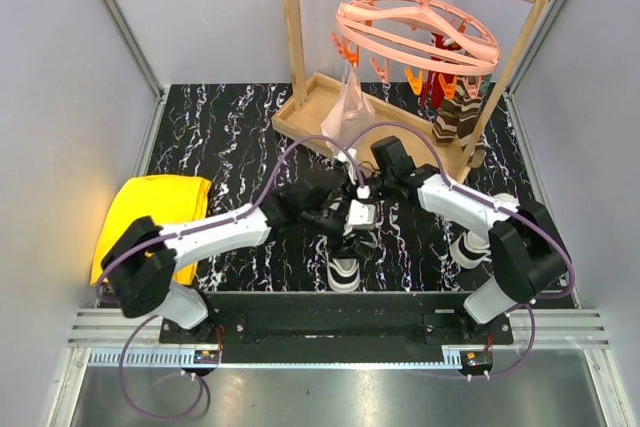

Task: Tie the shoes

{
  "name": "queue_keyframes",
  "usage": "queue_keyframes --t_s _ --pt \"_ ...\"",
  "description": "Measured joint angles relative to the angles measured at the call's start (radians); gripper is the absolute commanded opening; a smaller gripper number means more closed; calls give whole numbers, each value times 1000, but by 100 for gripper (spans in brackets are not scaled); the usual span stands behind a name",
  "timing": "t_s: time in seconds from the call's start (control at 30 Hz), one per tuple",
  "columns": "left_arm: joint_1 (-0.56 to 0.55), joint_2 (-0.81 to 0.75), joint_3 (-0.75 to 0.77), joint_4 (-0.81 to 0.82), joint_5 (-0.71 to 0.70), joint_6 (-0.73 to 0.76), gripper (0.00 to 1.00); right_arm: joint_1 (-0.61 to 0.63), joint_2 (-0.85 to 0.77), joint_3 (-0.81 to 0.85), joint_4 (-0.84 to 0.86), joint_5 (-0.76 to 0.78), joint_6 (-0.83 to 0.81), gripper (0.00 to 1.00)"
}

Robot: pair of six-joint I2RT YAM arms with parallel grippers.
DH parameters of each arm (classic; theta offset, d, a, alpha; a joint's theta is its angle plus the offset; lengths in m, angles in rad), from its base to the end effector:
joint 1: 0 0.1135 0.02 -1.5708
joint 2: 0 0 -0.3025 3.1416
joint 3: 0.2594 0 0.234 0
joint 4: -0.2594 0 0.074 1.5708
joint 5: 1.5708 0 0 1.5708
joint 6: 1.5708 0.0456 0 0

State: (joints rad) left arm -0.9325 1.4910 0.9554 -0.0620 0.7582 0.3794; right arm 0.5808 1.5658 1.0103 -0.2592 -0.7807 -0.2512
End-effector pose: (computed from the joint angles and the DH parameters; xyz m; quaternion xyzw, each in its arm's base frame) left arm 0.1593 -0.2673 0.2910 0.6380 0.5452 -0.4333 0.3286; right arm 0.2460 0.1998 0.2703 -0.4758 0.7294 0.4048 0.2787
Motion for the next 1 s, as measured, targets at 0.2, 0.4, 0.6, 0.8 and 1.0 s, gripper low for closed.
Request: queue_keyframes --t_s 0.2,0.4,0.6,0.8,1.0 --pt "120 -223 -93 -95 4 24 54 0 -3 0 0 -18 0 0" --pt "277 -347 -137 -103 -36 4 54 0 -4 0 0 -33 0 0" --pt "283 -268 -160 -101 -79 5 51 1 -8 -3 0 -50 -5 0" --pt "283 -177 -159 -78 -85 4 48 6 -25 -11 0 -51 -15 0" --pt "284 -122 -148 -58 -84 -11 46 9 -27 -16 -1 -52 -27 0"
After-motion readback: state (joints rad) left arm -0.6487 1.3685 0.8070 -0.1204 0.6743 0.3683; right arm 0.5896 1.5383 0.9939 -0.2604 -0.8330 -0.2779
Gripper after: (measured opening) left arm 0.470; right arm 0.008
